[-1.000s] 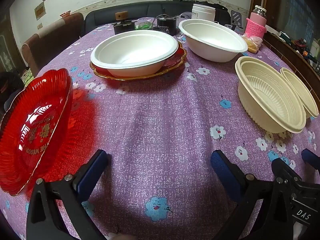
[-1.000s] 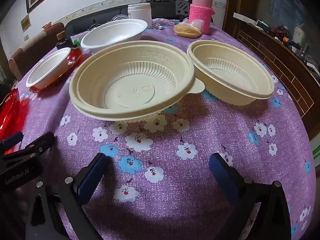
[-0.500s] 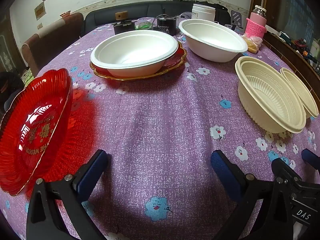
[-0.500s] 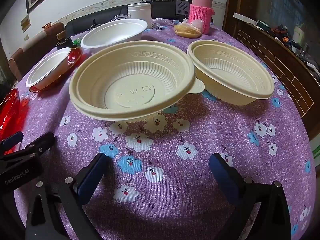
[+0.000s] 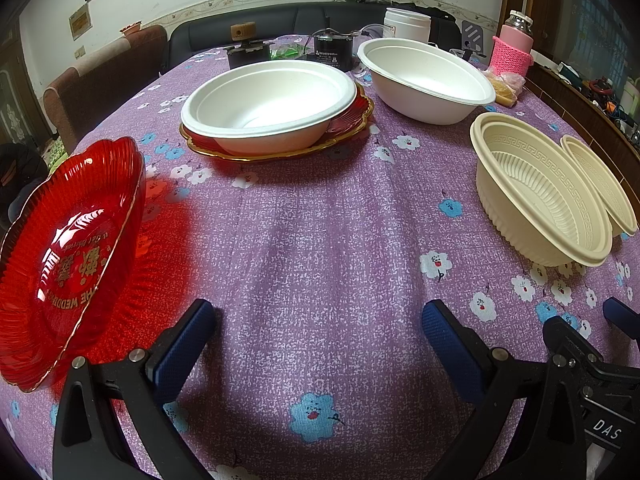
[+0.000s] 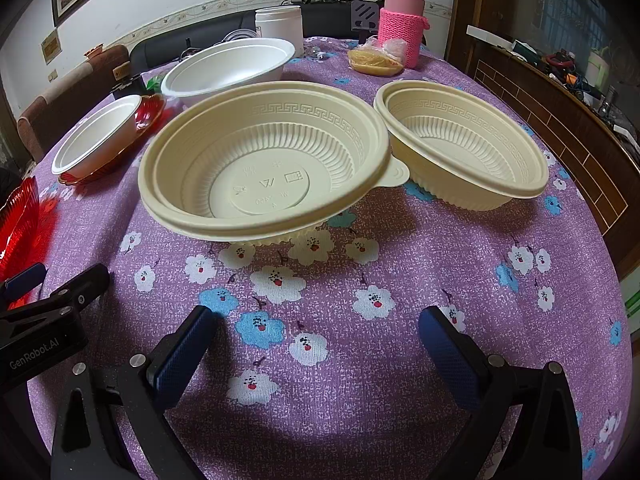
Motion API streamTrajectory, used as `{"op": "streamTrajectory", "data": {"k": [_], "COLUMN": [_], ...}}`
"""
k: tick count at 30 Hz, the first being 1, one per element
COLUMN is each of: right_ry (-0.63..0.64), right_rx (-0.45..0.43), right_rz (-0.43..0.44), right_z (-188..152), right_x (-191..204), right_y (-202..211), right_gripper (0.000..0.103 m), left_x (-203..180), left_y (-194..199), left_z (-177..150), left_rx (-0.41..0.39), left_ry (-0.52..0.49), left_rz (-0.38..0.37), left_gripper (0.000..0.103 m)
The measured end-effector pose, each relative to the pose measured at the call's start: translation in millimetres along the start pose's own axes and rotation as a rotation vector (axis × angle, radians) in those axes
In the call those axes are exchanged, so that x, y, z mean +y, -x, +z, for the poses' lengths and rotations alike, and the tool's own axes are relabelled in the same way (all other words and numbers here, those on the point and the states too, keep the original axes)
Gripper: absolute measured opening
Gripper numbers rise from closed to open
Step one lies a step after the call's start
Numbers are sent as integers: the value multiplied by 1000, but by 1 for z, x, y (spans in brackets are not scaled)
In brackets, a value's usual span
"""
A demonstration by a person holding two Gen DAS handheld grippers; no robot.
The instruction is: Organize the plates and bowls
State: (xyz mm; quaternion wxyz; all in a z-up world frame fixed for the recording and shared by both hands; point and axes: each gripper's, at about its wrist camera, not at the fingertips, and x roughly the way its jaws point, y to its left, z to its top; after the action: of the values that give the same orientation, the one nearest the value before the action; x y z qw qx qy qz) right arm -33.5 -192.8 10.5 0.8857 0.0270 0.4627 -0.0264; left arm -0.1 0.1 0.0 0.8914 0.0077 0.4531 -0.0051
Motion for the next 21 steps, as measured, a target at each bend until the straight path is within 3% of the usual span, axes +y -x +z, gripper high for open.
{"op": "streamTrajectory", "data": {"k": [17, 21], "right_ry": [-2, -2], "right_rx": [0, 0], "right_rz": [-4, -4], "right_z": [0, 1], "right_x": [0, 0], "right_y": [0, 0], "right_gripper": [102, 102], "left_x": [1, -5], "left_y": [0, 2], "left_z": [0, 0], "left_rx": [2, 38], "left_ry": [19, -12], "left_rz": [11, -5], "left_gripper": [103, 103]}}
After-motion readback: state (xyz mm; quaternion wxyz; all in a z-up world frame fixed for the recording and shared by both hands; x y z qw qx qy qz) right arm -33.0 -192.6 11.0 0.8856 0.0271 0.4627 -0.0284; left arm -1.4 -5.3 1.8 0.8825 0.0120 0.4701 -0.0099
